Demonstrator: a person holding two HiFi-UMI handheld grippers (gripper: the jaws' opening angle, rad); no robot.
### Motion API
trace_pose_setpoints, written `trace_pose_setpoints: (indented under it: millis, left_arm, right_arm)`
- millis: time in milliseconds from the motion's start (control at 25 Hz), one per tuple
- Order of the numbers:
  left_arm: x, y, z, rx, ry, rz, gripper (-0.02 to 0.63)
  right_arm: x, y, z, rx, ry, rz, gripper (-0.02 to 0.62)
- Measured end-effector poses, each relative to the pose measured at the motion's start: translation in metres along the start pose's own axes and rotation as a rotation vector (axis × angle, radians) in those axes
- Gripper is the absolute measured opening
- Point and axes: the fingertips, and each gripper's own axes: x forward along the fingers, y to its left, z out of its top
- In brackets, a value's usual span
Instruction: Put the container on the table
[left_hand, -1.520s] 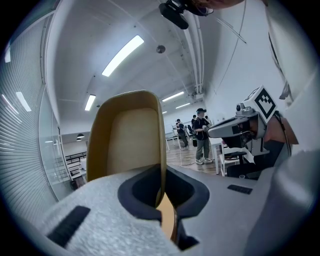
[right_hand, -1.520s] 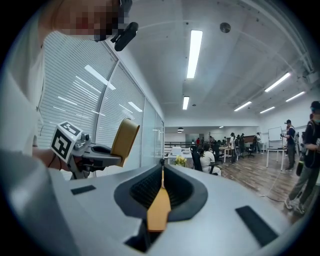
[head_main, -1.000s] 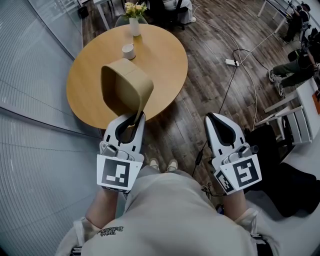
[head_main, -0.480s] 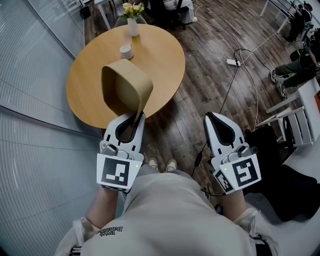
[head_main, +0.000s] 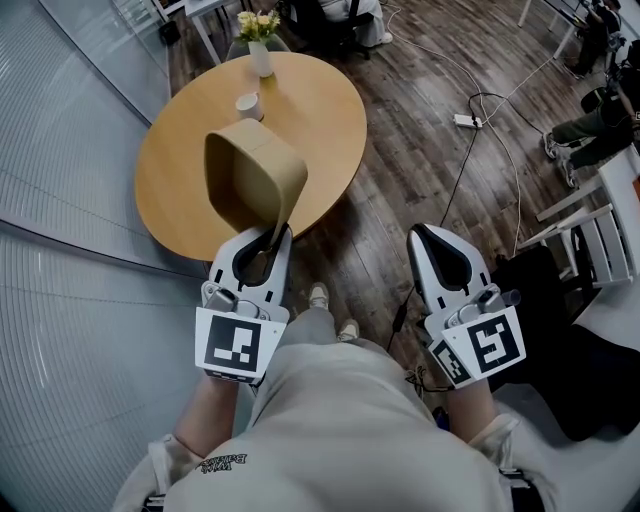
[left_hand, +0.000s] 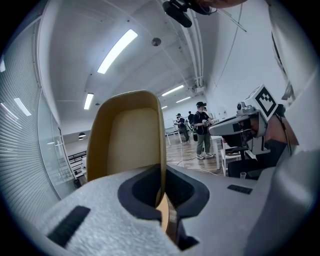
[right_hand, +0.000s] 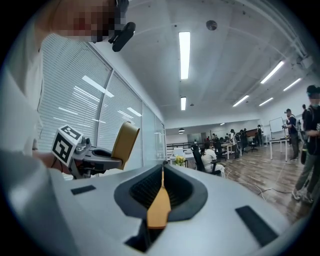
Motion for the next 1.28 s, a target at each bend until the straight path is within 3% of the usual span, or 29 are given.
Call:
trace_pose_setpoints:
  millis: [440,1280]
  left_arm:
    - [0.021,0.021,-0.012,-0.046,0.006,-0.006,0.021]
    - [0.122,0.104,-0.025,-0.076,0.003,-0.062,0.021]
  right_arm:
    - [0.030,-0.006,-0.011,0.000,0.040,-0.004,0.034]
    - [0.146,-0.056,-0.012,-0.007,0.083,-0.051,0.034]
